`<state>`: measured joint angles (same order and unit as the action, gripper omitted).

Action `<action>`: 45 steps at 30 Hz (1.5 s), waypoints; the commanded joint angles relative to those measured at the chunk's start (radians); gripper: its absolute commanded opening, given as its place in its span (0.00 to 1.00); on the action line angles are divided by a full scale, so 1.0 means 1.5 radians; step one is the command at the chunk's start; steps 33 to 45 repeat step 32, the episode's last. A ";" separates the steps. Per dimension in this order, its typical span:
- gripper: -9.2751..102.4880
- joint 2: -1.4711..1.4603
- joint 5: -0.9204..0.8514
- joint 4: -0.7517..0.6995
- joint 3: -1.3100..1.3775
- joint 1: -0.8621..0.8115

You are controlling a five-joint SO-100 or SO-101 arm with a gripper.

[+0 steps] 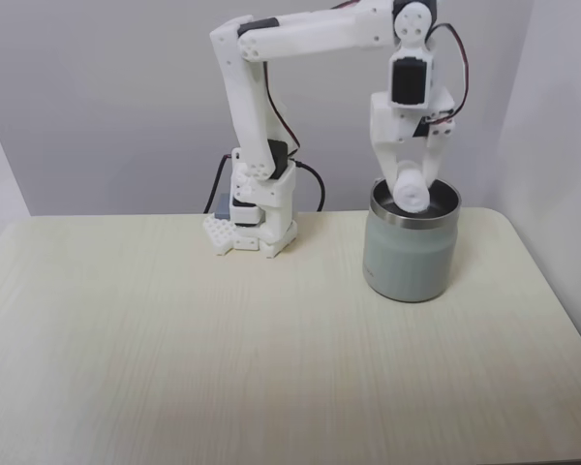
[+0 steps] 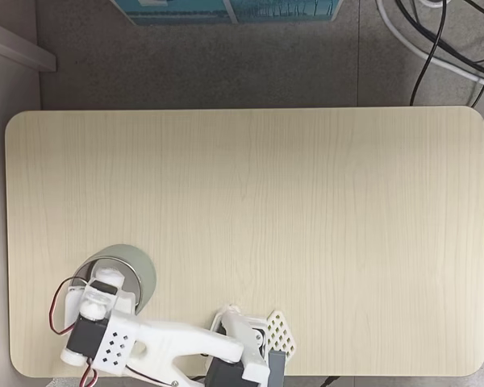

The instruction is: Grasp a dressing and put it in the cup.

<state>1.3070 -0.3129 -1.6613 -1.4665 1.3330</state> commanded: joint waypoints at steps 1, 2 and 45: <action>0.29 -0.029 -0.011 0.004 0.004 0.005; 0.29 -0.030 -0.012 0.001 0.004 0.005; 0.29 -0.062 -0.007 -0.015 -0.040 -0.006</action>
